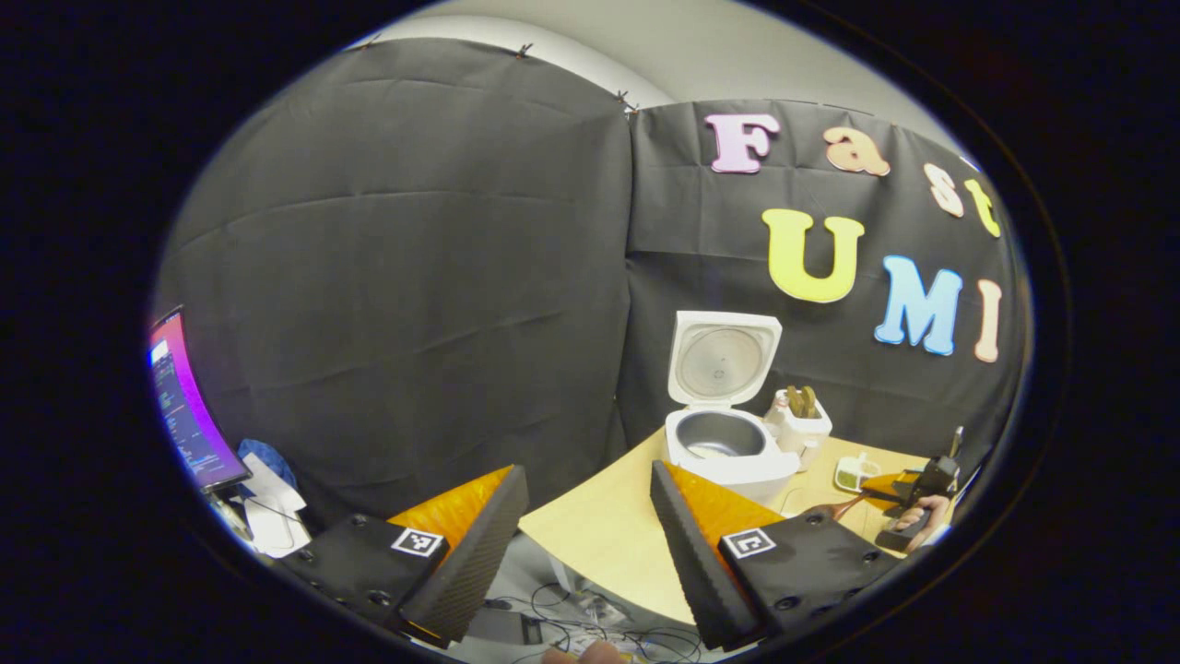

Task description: Close the left gripper, press the button to open the rice cooker; take a wooden spoon from the chopstick holder with the right hand, scoop a spoonful of rice and pour it into the rice cooker, then put the wooden spoon back into the chopstick holder.

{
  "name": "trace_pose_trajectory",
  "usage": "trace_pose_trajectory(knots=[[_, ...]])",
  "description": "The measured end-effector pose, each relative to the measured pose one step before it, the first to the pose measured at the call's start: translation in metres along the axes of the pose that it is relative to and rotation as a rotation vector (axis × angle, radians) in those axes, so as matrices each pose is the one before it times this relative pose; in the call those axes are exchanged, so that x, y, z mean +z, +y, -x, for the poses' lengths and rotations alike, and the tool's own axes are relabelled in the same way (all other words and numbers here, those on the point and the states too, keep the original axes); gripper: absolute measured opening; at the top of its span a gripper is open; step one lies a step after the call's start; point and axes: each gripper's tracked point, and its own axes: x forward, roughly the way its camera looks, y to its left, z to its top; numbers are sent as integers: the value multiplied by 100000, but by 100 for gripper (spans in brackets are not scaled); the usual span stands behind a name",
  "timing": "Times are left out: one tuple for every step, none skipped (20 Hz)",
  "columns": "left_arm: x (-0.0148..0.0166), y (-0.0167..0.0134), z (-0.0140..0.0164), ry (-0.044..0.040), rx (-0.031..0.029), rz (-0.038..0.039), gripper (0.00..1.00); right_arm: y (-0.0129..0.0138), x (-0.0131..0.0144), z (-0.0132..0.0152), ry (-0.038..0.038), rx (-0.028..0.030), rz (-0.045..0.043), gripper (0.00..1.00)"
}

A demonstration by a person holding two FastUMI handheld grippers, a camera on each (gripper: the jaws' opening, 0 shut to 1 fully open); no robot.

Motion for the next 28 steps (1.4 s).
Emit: trace_pose_trajectory(knots=[[32, 48, -65, -428, 72, -131, 89, 1093, 152, 297, 487, 2315, 313, 18], [-23, -42, -41, -386, 68, -24, 94, 1259, 60, 186, 569, 2595, -30, 18], [-3, 57, -95, -42, 290, 136, 94, 1279, 175, 35, 19, 2634, -1029, 18], [-75, -53, 50, 221, 199, 467, 89, 1381, 274, -11, -261, 2645, -1586, 18], [46, 40, 78, 209, 411, 614, 94, 1608, 217, -172, -565, 2888, -1965, 18], [3, -6, 80, 153, 617, 548, 89, 1725, 214, -104, -274, 2920, -1785, 18], [2, 132, -50, 71, 672, 390, 94, 1584, 145, -612, -43, 2723, -1639, 18], [-87, 137, -28, -170, 813, 177, 100, 1805, 5, -890, -71, 2834, -1537, 18], [31, 171, -20, -183, 901, 198, 89, 1764, 111, -942, -69, 2675, -525, 18], [-97, 304, -24, -236, 954, 596, 94, 1641, 179, -1281, -195, 2488, 822, 18], [85, 488, 97, 81, 952, 844, 94, 1543, -104, -1262, 468, 1979, 1645, 17], [-91, 391, 254, 246, 1074, 843, 89, 1453, -140, -1492, 383, 1237, 1410, 18], [-102, 235, 33, 427, 1010, 842, 89, 898, -101, -1793, 514, 1098, 1296, 17], [-134, 102, 207, 152, 1212, 602, 100, 611, -220, -2003, 425, 588, 1628, 18], [140, 207, 41, -82, 1243, 222, 94, 292, -291, -1928, 665, -406, 2637, 18], [-187, 715, 108, -62, 1585, -192, 89, -84, -492, -1853, 759, -1321, 3918, 18], [-71, 545, 127, -57, 1529, -5, 89, -396, -480, -1819, 1075, -2567, 5675, 18], [-261, 583, 222, 369, 1464, -112, 89, -226, -625, -1789, 1321, -2508, 5944, 18], [-263, 702, 242, 189, 1240, -281, 94, -335, -587, -1536, 1308, -2936, 7595, 18], [-14, 696, 242, 307, 1738, -491, 94, -74, -841, -1308, 2330, -2240, 6958, 18], [-210, 810, 170, 577, 1509, -134, 94, -250, -828, -1183, 1680, -2434, 7458, 18], [-161, 595, 94, 670, 1544, 443, 94, 15, -862, -1046, 1830, -1683, 7866, 18], [-159, 469, 211, 784, 1314, 716, 94, 31, -733, -679, 1550, -1803, 7854, 18], [-303, 260, 167, 770, 1368, 622, 94, 185, -748, -457, 1543, -1610, 7725, 18], [-227, 457, 78, 639, 1335, 379, 94, 328, -332, -185, 828, -1009, 7146, 18], [-485, 762, -183, 363, 1071, 373, 94, 267, -105, -141, 227, -343, 6551, 18], [-297, 516, -281, 361, 938, 138, 97, 93, 31, -5, 210, -29, 6656, 18], [-33, 38, 31, 252, 822, 109, 100, 149, -4, 19, 306, -277, 6452, 18]])
